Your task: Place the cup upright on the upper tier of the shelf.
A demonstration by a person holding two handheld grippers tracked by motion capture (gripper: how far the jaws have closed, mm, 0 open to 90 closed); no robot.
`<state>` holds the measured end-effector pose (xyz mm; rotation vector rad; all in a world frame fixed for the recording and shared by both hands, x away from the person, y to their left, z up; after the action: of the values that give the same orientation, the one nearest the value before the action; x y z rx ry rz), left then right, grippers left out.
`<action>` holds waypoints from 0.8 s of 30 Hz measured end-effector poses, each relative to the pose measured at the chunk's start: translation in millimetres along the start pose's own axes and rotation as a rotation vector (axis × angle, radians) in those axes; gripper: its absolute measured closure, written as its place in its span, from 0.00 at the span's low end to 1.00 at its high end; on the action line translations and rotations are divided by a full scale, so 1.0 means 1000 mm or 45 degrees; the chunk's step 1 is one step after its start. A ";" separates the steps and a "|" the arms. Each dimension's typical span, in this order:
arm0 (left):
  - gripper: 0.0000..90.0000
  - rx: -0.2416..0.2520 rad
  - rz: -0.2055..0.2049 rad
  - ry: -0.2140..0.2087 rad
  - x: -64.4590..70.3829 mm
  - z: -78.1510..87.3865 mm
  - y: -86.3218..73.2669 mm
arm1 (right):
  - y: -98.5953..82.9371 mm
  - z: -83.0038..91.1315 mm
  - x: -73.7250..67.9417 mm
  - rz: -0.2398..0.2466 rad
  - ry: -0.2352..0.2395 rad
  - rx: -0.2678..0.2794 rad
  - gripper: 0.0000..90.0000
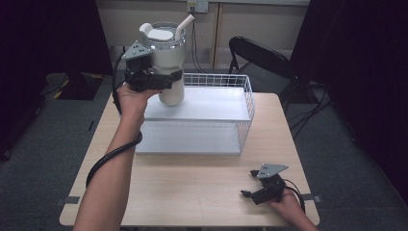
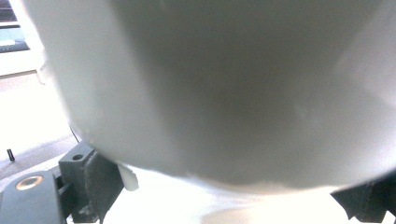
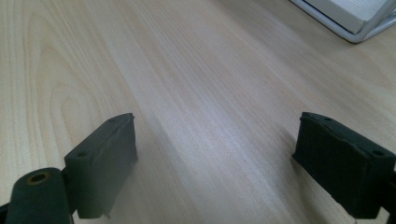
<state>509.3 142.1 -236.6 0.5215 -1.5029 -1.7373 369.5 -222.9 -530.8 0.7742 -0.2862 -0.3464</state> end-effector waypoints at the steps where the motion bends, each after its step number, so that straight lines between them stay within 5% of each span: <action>1: 0.12 0.003 0.006 0.008 0.000 -0.001 -0.001 | 0.000 0.000 0.000 -0.001 0.001 0.000 0.14; 24: 0.12 -0.004 0.024 0.060 -0.005 -0.018 -0.014 | 0.000 0.000 0.000 -0.002 0.001 0.000 0.14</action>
<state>521.3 134.5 -254.7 0.5411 -1.4673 -1.7010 369.3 -222.9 -530.8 0.7744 -0.2850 -0.3477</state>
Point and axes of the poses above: each handheld gripper's, and its own axes: z roughly backward along the jaws, y roughly out of its top, x roughly to its right, the point moved 4 cm from there along -z, roughly forward along the jaws, and after that the axes turned 10 degrees about z, right-handed, at the moved point
